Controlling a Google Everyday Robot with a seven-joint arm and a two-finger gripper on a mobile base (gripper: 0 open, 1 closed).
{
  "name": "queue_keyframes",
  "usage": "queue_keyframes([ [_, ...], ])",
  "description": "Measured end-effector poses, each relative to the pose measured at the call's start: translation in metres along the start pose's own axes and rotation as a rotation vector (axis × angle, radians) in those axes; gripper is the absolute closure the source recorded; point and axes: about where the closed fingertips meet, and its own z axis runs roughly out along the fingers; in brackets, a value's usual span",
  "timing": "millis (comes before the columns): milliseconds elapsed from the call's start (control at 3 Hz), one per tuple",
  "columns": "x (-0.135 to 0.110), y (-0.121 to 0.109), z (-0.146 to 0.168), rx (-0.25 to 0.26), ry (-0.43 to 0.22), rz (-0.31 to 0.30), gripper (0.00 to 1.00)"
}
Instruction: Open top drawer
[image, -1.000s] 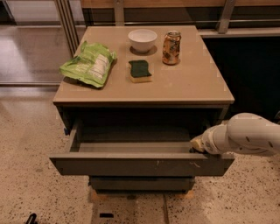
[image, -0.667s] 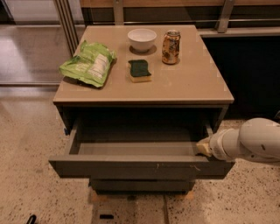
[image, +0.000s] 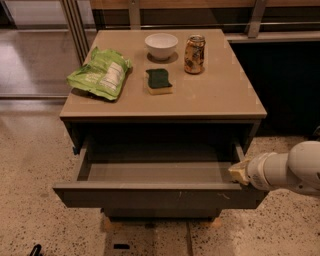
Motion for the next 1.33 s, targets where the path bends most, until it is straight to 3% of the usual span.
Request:
queue_keyframes([
  [667,0.012,0.018,-0.025,-0.093,-0.037,-0.022,1.0],
  [1000,0.003,0.02,-0.033,-0.111,-0.106,-0.048,1.0],
  [1333,-0.044,0.003,-0.052,-0.057,-0.266,-0.072,0.81],
])
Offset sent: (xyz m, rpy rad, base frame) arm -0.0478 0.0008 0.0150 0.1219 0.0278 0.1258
